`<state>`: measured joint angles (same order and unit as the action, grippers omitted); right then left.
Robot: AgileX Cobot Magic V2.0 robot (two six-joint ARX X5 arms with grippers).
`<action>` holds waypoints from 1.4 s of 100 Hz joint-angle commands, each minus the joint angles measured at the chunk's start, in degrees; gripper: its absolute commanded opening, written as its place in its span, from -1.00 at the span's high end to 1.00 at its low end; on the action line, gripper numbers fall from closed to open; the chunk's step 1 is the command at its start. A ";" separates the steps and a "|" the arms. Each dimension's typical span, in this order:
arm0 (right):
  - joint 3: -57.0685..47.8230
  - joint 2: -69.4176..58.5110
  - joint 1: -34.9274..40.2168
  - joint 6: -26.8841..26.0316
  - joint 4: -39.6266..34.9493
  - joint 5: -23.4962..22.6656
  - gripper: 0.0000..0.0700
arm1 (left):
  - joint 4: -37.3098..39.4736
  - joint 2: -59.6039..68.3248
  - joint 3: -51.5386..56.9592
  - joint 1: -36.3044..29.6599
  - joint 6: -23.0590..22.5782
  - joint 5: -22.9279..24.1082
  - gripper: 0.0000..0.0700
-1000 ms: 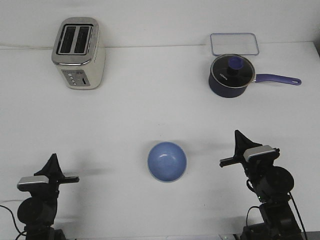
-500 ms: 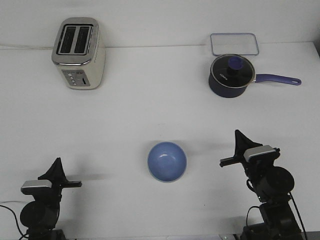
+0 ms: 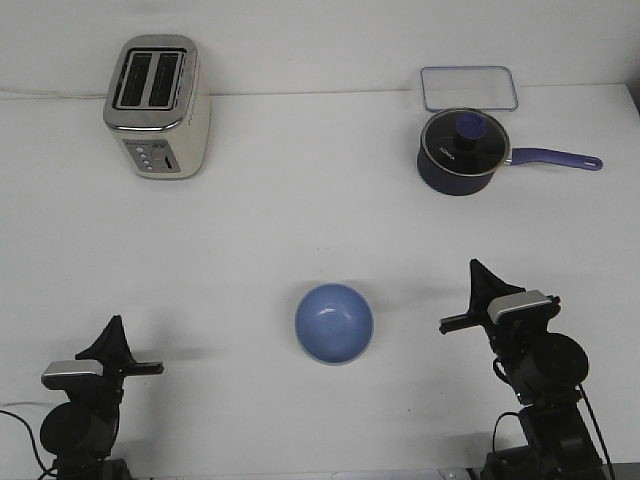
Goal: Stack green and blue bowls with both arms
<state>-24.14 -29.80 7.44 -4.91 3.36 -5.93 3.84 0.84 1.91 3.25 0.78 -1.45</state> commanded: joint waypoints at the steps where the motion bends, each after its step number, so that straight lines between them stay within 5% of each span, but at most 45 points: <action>1: -0.17 0.07 0.52 0.81 0.79 0.28 1.00 | 0.70 0.09 -1.11 0.11 0.13 -0.02 0.96; 13: 0.52 2.60 -0.46 6.32 0.46 3.67 1.00 | 0.70 0.09 -1.11 0.11 0.13 -0.02 0.96; 40: 13.42 17.68 -3.72 18.29 -0.28 3.65 1.00 | 0.70 0.09 -1.11 0.11 0.13 -0.02 0.96; 67: 22.58 30.18 -6.34 19.87 -3.23 4.42 1.00 | 0.70 0.09 -1.11 0.11 0.13 -0.02 0.96; 140: 23.41 29.75 -6.38 19.56 -2.49 4.48 1.00 | 0.66 0.02 -1.11 0.11 0.13 -0.02 0.96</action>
<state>-0.84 -0.14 1.08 14.44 0.19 -1.43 3.84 0.84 1.91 3.25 0.78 -1.45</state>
